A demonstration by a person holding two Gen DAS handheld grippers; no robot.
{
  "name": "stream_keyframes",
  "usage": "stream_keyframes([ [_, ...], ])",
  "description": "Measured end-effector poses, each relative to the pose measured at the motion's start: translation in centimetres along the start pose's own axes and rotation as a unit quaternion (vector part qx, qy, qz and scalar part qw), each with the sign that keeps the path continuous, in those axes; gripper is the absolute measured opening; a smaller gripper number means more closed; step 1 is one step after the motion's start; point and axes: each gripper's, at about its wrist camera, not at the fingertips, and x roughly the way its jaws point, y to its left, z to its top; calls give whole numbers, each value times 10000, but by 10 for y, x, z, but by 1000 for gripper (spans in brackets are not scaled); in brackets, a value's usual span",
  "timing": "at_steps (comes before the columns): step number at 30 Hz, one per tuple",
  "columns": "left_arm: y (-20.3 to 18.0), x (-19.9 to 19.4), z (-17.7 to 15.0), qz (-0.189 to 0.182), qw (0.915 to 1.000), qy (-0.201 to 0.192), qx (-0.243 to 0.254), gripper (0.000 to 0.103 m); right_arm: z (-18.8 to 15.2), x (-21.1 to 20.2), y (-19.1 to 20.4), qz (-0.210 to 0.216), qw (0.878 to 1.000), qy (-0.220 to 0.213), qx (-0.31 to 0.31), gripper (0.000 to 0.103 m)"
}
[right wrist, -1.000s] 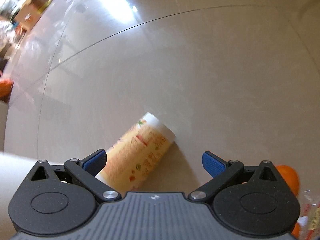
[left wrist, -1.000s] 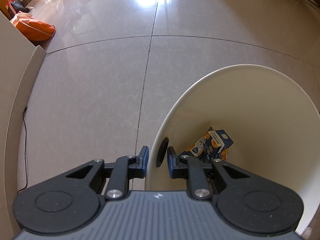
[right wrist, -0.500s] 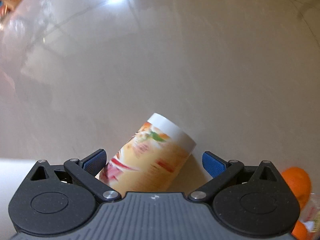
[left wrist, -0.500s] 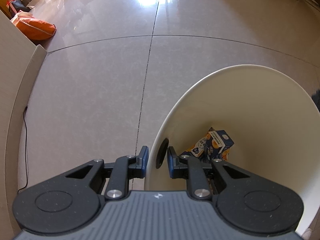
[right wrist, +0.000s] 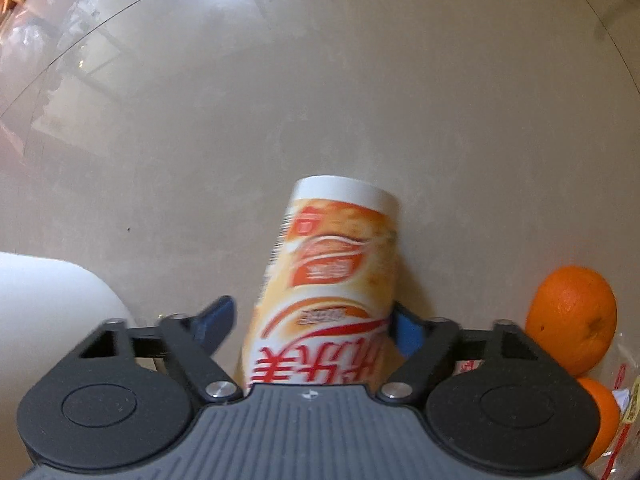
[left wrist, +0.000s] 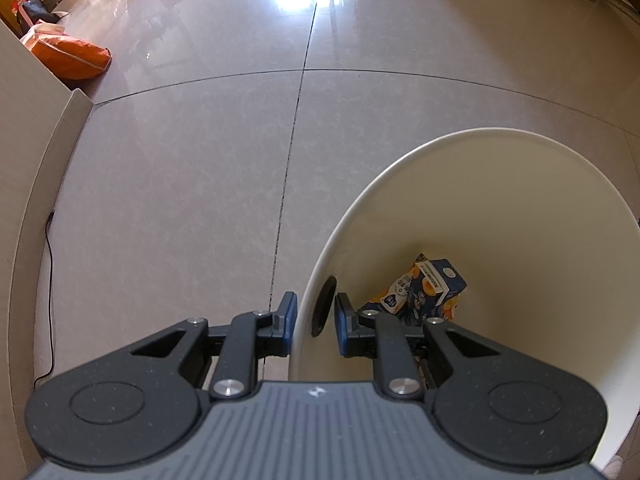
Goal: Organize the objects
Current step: 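Close the right tool around the yogurt drink cup, then carry the yogurt cup over the bin and open the right tool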
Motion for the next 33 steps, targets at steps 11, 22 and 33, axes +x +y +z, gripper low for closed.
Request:
stream_keyframes([
  [11,-2,0,-1,1,10000,-6,7,18,-5,2,-2,-75,9997,146,190,74],
  [22,5,2,2,-146,9998,138,-40,18,15,-57,26,-300,9989,135,-336,74],
  [33,11,3,2,-318,9992,209,-108,17,-3,-219,85,-188,9893,-354,-1400,74],
])
